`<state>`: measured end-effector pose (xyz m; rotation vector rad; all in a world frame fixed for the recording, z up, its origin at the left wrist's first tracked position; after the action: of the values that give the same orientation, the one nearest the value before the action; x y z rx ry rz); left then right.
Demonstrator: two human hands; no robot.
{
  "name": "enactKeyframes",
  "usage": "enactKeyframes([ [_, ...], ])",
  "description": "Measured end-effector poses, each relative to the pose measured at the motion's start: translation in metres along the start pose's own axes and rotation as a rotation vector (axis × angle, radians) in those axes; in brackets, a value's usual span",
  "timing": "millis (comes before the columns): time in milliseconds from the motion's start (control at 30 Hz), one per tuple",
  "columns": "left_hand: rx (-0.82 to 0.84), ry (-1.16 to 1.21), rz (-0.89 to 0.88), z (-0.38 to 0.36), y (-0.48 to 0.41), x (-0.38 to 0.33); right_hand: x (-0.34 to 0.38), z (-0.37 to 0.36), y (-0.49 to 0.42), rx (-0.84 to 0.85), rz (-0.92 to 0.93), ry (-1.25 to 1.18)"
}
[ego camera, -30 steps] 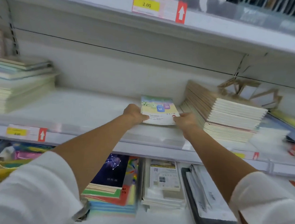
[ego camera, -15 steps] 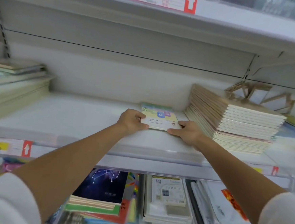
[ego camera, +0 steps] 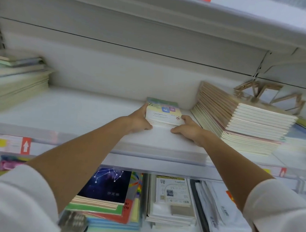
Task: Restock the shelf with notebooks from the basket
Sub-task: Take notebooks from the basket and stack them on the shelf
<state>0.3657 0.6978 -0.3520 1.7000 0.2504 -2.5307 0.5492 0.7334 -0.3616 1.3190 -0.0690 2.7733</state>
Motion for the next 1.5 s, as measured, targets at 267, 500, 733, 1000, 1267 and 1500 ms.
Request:
enactKeyframes([
  [267, -0.509, -0.102, 0.037, 0.077, 0.031, -0.003, 0.079, -0.003, 0.050, -0.360, 0.414, 0.093],
  [500, -0.779, -0.109, -0.041, 0.190, 0.126, 0.016, 0.146, -0.060, 0.151, -0.226, 0.603, -0.188],
  [733, -0.712, -0.170, 0.196, 0.258, 0.250, 0.113, 0.159, -0.194, 0.262, 0.234, 0.606, -0.155],
  [1000, -0.763, 0.128, 0.727, 0.306, 0.417, 0.280, 0.125, -0.355, 0.402, 0.817, 0.591, 0.093],
  [1267, -0.915, 0.158, 0.959, 0.330, 0.575, 0.383, 0.061, -0.457, 0.514, 1.066, 0.593, 0.285],
  [1500, -1.116, -0.088, 1.303, 0.330, 0.741, 0.453, 0.015, -0.488, 0.570, 1.170, 0.695, 0.459],
])
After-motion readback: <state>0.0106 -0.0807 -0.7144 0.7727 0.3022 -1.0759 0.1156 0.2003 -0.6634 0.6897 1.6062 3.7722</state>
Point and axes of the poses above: each hand's wrist, its own y-axis away from the middle knuckle, its own z-axis out of the back of the hand, x = y × z, the point moved 9 cm from there along -y, towards the middle knuckle, and after that the axes turned 15 degrees about -x, right-handed, at the moved point
